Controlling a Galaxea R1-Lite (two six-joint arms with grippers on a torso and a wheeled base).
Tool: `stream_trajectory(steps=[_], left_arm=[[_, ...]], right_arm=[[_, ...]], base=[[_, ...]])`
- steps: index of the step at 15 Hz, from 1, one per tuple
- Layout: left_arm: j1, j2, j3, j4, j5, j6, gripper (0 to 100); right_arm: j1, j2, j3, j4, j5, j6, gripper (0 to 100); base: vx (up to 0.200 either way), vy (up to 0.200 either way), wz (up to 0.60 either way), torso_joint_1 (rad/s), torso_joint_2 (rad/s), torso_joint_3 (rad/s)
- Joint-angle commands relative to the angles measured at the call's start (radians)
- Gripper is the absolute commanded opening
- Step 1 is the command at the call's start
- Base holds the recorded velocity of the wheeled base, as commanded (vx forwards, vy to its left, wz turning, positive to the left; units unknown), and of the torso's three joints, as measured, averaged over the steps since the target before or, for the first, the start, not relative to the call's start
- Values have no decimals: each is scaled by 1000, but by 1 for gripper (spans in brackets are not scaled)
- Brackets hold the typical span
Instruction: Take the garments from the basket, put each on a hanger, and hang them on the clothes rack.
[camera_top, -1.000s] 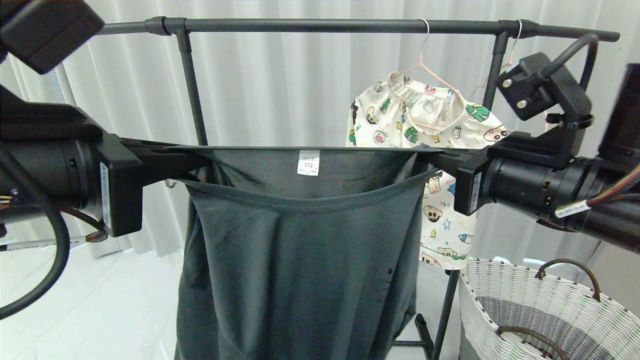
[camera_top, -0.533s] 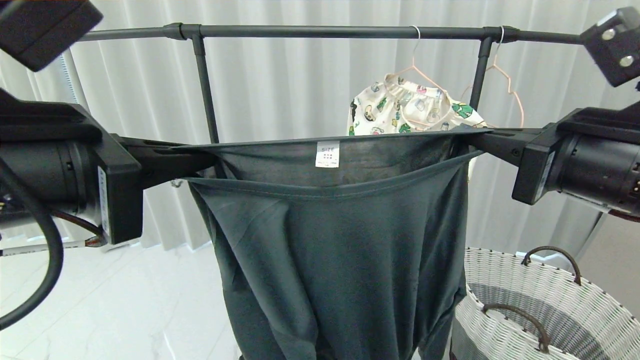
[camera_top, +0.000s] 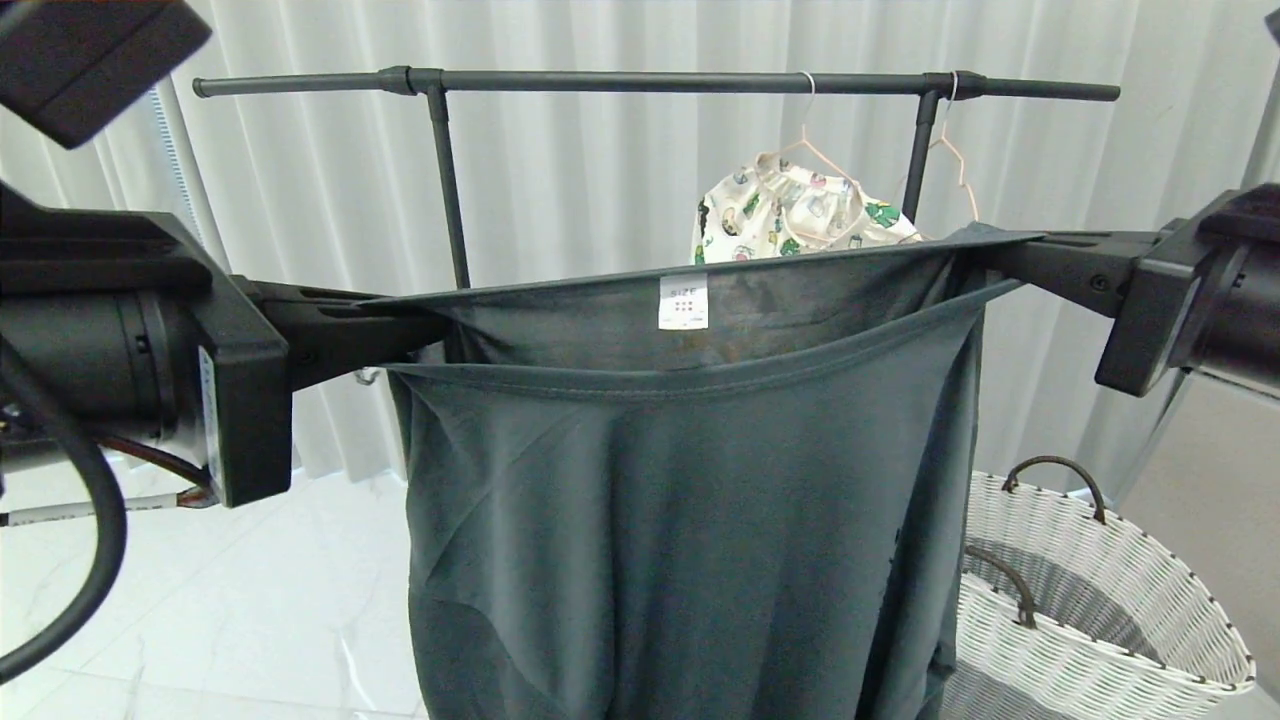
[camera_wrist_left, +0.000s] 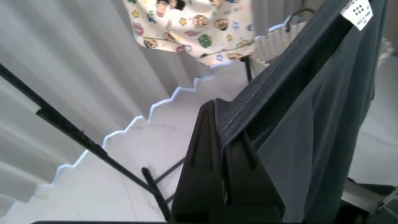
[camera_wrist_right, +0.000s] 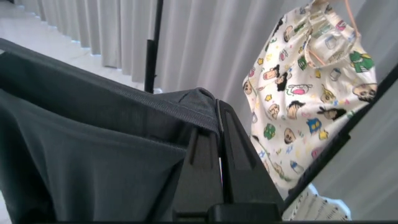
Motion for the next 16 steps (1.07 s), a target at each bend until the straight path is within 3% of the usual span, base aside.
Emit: stream_trajectory(steps=[1,5,7,9,16], left_arm=[[-7,10,-2,-20,1,1,0],[-5,108,-135,-44,1,-3,0],[10,209,-284,-44,4,-17,0],[26,267,-382,-43,7,-16,0],[26,286,-416,-44,68,-8,0]], right_arm=[[-22,-11,-15,12,0,0,0],[-119,-10,-137,106,92,-2,0],[-192,21,-256,173,174,-5,0],[-212,56,-339,196,194,-3,0],[-217,59,-460,354,238,-23,0]], base=[[0,0,0,0,0,0],[0,0,0,0,0,0],[0,0,0,0,0,0],[0,0,0,0,0,0],[0,0,0,0,0,0]])
